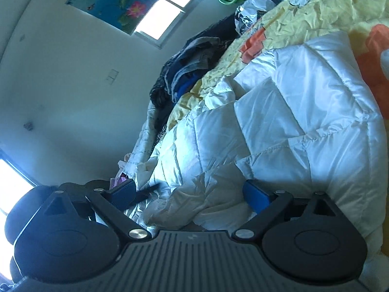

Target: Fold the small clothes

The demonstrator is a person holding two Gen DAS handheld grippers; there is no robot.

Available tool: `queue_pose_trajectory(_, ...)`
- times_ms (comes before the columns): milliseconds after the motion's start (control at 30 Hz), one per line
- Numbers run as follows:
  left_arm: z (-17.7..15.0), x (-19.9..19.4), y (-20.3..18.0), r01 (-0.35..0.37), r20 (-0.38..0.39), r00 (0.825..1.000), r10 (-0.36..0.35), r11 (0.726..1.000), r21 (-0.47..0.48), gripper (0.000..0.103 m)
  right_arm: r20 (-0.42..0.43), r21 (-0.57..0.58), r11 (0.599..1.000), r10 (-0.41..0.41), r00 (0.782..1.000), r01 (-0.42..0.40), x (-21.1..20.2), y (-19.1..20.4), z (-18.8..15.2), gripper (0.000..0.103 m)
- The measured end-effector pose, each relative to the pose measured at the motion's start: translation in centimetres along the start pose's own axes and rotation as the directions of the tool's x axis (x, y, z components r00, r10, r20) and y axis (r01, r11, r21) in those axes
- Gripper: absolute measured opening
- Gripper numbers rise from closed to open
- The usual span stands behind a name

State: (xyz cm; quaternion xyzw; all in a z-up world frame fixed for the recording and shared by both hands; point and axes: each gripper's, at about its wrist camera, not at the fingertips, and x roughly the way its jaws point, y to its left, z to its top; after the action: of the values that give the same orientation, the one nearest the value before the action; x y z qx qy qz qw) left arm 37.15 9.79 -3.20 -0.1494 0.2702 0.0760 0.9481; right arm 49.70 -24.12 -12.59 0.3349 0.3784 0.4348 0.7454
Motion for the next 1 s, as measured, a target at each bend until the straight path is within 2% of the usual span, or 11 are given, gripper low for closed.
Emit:
queue_pose_trajectory(67,2.0,-2.0,3.8,0.000,0.100,0.995,0.011,0.995,-0.100,0.091,0.007,-0.014,1.000,0.007,1.000,-0.007,-0.1,0.0,-0.2,0.098)
queue_pose_trajectory(133,3.8,-2.4,8.9,-0.068,0.125,0.987,0.099,0.970,-0.232,0.095,0.014,-0.038,0.999,0.013,1.000,-0.012,-0.2,0.0,-0.4,0.099)
queue_pose_trajectory(233,5.2,-1.2,18.2,-0.214,0.075,0.956,0.283,0.850,-0.481,0.095,0.019,-0.089,0.996,0.023,1.000,-0.021,-0.2,0.3,-0.9,0.102)
queue_pose_trajectory(333,5.3,1.2,26.6,-0.281,-0.032,0.941,0.337,0.724,-0.630,0.095,0.014,-0.134,0.990,0.043,0.999,-0.040,-0.3,0.5,-1.2,0.103)
queue_pose_trajectory(433,4.7,3.0,32.0,-0.316,-0.077,0.925,0.372,0.640,-0.700,0.095,0.022,-0.131,0.990,0.064,0.998,-0.060,-0.5,0.3,-1.1,0.103)
queue_pose_trajectory(500,4.5,4.4,34.4,-0.271,-0.077,0.943,0.324,0.613,-0.742,0.095,0.029,-0.118,0.990,0.081,0.996,-0.077,-0.6,0.0,-1.1,0.103)
queue_pose_trajectory(667,5.8,7.6,36.5,-0.223,-0.047,0.959,0.280,0.643,-0.733,0.094,0.043,-0.103,0.990,0.101,0.994,-0.096,-0.8,-0.3,-1.0,0.103)
queue_pose_trajectory(800,7.2,9.6,38.4,-0.184,-0.006,0.962,0.272,0.631,-0.753,0.085,0.053,-0.090,0.990,0.113,0.992,-0.108,-0.7,-0.5,-1.0,0.103)
queue_pose_trajectory(900,8.2,10.7,38.6,-0.192,-0.020,0.965,0.262,0.651,-0.734,0.044,0.058,-0.083,0.990,0.120,0.991,-0.115,-0.7,-0.6,-1.0,0.103)
queue_pose_trajectory(933,8.6,11.2,38.4,-0.227,-0.054,0.962,0.268,0.673,-0.704,0.019,0.059,-0.082,0.990,0.121,0.991,-0.116,-0.7,-0.6,-1.0,0.103)
queue_pose_trajectory(1000,9.3,11.8,37.0,-0.315,-0.111,0.943,0.314,0.729,-0.608,0.011,0.059,-0.082,0.990,0.122,0.991,-0.117,-0.7,-0.6,-1.0,0.103)
